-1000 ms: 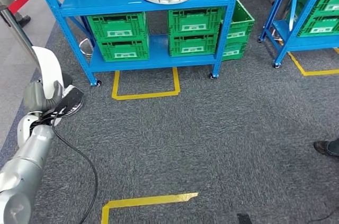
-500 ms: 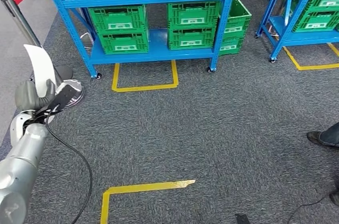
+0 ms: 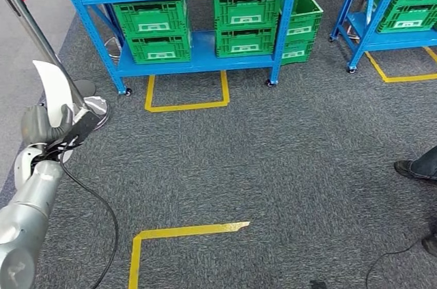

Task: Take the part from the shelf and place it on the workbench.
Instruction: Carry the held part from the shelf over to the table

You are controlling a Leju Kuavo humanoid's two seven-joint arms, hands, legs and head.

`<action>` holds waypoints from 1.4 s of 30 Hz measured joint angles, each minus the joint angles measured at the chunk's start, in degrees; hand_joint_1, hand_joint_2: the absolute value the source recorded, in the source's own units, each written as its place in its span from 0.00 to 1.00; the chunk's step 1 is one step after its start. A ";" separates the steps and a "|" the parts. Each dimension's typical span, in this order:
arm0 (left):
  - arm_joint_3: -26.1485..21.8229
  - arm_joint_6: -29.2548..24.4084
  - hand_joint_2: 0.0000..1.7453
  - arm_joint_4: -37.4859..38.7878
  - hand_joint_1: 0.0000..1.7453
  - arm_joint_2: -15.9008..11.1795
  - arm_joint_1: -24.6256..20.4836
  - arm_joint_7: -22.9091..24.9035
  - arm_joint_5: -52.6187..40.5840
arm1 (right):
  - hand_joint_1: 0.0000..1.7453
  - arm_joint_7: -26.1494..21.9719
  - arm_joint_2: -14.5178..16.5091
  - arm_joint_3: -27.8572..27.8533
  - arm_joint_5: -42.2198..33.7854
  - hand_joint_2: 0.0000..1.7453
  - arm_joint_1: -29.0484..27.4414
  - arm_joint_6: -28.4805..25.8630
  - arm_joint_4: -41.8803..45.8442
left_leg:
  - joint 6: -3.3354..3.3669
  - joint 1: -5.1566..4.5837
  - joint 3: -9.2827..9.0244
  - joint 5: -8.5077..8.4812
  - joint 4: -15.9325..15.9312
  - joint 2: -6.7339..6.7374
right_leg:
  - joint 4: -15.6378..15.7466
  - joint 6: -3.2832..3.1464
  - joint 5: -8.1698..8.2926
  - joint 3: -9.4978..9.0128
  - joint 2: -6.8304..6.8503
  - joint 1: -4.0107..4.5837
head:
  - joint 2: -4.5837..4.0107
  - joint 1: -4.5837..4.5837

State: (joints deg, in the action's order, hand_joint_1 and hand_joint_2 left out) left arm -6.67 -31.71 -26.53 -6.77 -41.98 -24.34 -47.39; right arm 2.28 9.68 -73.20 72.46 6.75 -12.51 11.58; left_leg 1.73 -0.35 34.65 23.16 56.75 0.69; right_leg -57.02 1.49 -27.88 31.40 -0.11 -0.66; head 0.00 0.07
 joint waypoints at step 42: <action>-0.24 16.72 1.00 -0.22 1.00 0.57 0.39 -0.83 4.07 | 0.00 0.31 0.00 -1.07 -2.48 0.00 0.18 0.49 0.00 | -2.53 0.47 1.43 -1.32 -0.35 0.00 | -0.24 -0.90 1.09 1.59 0.13 0.52 | 0.00 0.05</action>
State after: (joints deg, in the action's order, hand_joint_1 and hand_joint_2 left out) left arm -6.90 -14.99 -26.76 -6.21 -41.59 -25.17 -43.31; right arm 2.59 9.68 -74.28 69.99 6.93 -12.03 11.58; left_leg -0.80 0.12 36.08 21.84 56.41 0.69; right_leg -57.26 0.59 -26.79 32.99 0.01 -0.14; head 0.00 0.11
